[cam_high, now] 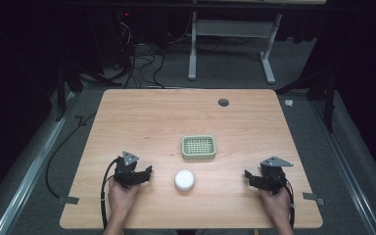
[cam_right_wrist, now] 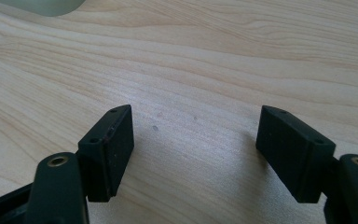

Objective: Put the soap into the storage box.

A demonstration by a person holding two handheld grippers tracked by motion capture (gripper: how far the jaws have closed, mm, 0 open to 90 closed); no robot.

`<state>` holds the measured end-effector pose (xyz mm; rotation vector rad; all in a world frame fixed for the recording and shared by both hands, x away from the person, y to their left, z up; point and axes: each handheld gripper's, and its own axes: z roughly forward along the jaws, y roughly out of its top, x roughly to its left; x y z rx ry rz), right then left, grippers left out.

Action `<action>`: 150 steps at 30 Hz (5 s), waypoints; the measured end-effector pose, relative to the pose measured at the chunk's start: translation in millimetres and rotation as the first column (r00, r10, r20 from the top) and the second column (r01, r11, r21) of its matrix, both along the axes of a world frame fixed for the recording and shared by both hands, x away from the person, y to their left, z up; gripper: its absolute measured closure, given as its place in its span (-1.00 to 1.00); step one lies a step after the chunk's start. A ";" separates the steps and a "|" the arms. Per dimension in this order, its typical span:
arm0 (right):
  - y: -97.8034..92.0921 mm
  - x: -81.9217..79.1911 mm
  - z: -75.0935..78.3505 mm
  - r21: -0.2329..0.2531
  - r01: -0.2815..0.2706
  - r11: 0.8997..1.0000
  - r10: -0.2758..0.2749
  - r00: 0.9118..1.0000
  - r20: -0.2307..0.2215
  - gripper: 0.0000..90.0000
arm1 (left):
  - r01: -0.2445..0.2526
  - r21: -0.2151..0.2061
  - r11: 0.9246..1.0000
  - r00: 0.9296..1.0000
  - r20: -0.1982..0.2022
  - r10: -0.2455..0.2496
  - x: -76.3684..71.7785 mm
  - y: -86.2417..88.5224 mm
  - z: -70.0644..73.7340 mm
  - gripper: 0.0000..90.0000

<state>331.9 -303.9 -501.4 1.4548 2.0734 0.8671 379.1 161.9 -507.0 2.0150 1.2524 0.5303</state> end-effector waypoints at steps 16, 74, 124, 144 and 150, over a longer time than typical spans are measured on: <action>-0.2 0.2 0.0 -0.001 -0.002 1.000 0.002 1.000 0.001 -0.37 | 0.010 -0.040 0.999 1.000 0.005 -0.010 -2.0 8.6 9.8 -0.43; 0.0 0.0 0.0 0.000 -0.001 1.000 0.001 1.000 0.000 -0.37 | 0.312 -0.082 0.947 0.950 0.018 -0.311 -41.3 -61.1 33.3 -0.52; 0.3 0.0 -0.1 0.000 -0.003 1.000 0.003 1.000 0.003 -0.37 | 0.419 0.059 0.906 0.908 -0.034 -0.418 -41.4 -123.2 11.2 -0.60; 0.3 0.0 0.0 0.001 -0.002 1.000 0.002 1.000 0.001 -0.37 | 0.431 0.076 0.899 0.902 -0.021 -0.431 -42.5 -121.5 11.4 -0.46; 0.3 0.0 0.0 0.001 -0.003 1.000 0.003 1.000 0.001 -0.37 | 0.443 0.085 0.893 0.897 -0.022 -0.442 -43.7 -121.9 15.1 -0.46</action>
